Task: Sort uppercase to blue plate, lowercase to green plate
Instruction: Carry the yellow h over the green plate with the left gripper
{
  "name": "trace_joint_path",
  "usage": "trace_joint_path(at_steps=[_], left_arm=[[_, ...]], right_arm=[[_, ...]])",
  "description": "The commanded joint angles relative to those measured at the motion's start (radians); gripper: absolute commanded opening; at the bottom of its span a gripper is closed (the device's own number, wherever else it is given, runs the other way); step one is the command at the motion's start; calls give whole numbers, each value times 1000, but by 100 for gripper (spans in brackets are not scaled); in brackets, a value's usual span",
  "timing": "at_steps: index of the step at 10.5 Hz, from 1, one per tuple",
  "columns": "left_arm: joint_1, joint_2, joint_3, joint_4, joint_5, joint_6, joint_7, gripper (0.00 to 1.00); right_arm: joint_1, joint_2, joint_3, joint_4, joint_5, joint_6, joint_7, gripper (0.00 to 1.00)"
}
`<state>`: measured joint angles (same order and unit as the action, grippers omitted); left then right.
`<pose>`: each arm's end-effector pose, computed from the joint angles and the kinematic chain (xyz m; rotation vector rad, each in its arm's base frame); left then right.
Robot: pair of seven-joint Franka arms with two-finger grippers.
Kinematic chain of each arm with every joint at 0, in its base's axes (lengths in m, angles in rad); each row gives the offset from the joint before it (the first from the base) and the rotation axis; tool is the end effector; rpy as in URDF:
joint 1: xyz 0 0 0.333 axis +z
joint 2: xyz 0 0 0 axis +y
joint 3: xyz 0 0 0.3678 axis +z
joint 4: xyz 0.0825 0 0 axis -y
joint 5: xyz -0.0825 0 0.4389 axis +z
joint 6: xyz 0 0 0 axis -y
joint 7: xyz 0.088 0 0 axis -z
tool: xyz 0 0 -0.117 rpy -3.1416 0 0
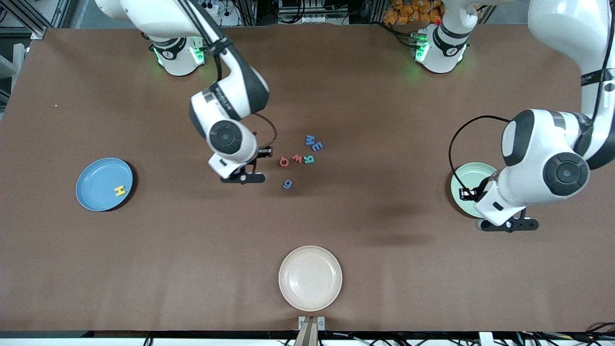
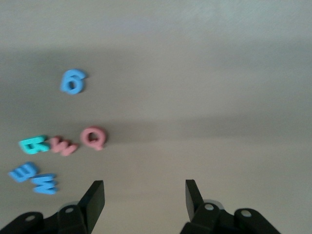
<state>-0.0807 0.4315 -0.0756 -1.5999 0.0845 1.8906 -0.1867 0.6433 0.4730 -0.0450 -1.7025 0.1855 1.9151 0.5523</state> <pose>0.7225 -0.1000 0.3840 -3.0659 -0.0045 0.1986 0.5722 0.4115 0.3066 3.0876 -0.0576 -0.4597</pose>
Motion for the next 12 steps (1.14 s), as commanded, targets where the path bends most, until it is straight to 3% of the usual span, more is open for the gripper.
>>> trace_joint_path(at_steps=[1, 5, 7, 11, 12], left_arm=[[82, -140, -12, -283, 20, 186, 102, 0], [136, -203, -13, -513, 20, 385, 138, 0], [147, -188, -13, -610, 20, 541, 138, 0], [150, -143, -12, -617, 18, 581, 138, 0], [154, -140, -10, -611, 18, 581, 139, 6]], right_arm=[[73, 9, -1, -19, 45, 56, 133, 76], [101, 41, 4, -38, 43, 197, 230, 76], [105, 32, 4, -141, 14, 368, 236, 75], [107, 44, 4, -236, -9, 563, 245, 74], [107, 44, 4, -247, -11, 587, 245, 74]])
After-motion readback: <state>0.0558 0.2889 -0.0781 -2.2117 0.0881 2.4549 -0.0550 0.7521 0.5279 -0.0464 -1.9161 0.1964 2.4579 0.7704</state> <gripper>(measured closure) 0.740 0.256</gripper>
